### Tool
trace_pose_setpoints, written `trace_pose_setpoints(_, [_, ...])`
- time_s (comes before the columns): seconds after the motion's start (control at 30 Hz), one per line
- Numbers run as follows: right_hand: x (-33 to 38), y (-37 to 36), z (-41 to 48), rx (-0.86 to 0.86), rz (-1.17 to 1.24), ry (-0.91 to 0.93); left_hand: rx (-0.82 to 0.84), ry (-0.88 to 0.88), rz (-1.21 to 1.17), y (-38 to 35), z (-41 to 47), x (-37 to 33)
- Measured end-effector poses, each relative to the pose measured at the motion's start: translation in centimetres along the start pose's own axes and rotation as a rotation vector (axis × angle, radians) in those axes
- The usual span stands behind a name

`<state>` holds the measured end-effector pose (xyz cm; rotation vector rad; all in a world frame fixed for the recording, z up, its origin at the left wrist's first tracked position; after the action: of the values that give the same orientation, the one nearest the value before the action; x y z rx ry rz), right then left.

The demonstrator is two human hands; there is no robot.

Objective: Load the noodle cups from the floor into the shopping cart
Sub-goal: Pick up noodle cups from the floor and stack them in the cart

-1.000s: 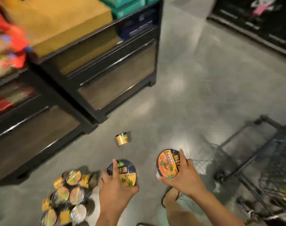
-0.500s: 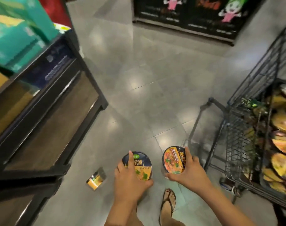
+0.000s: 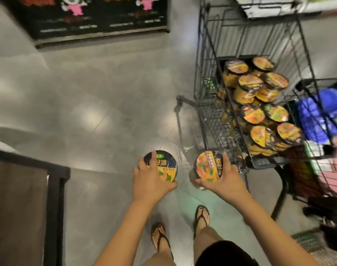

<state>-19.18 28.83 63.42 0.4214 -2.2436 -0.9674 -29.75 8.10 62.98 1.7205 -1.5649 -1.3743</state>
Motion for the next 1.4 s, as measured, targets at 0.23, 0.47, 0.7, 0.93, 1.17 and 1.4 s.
trace_pose_setpoints(0.23, [-1.6, 8.0, 4.0, -0.163, 0.150, -0.060, -0.046, -0.198, -0.013, 2.5, 5.1, -9.1])
trace_pose_setpoints(0.47, [-7.4, 18.5, 13.7, -0.255, 0.198, -0.113, -0.110, -0.309, -0.062, 2.6, 11.7, -22.2])
trace_pose_setpoints(0.7, [-14.4, 27.7, 25.2, -0.191, 0.155, -0.203, -0.039, -0.247, -0.056, -2.1, 19.2, -35.8])
trace_pose_setpoints(0.93, [-18.9, 29.9, 33.8, -0.092, -0.016, -0.144, 0.091, -0.205, 0.129, -10.1, 23.7, -42.1])
trace_pose_setpoints(1.17, [-21.1, 28.7, 36.6, -0.044, -0.103, -0.075, 0.201, -0.260, 0.281, -15.1, 25.6, -43.5])
trace_pose_setpoints(1.4, [-20.9, 28.2, 36.3, -0.021, -0.145, -0.054, 0.173, -0.220, 0.228, -15.8, 25.9, -44.1])
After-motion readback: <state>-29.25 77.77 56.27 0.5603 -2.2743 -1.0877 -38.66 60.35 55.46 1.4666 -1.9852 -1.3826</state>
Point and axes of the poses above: each hand's wrist, its own z-axis towards the middle knuckle, its own y-axis out of the back of the hand, x = y × z, the point moved 3 cm from there along z, towards the middle knuckle
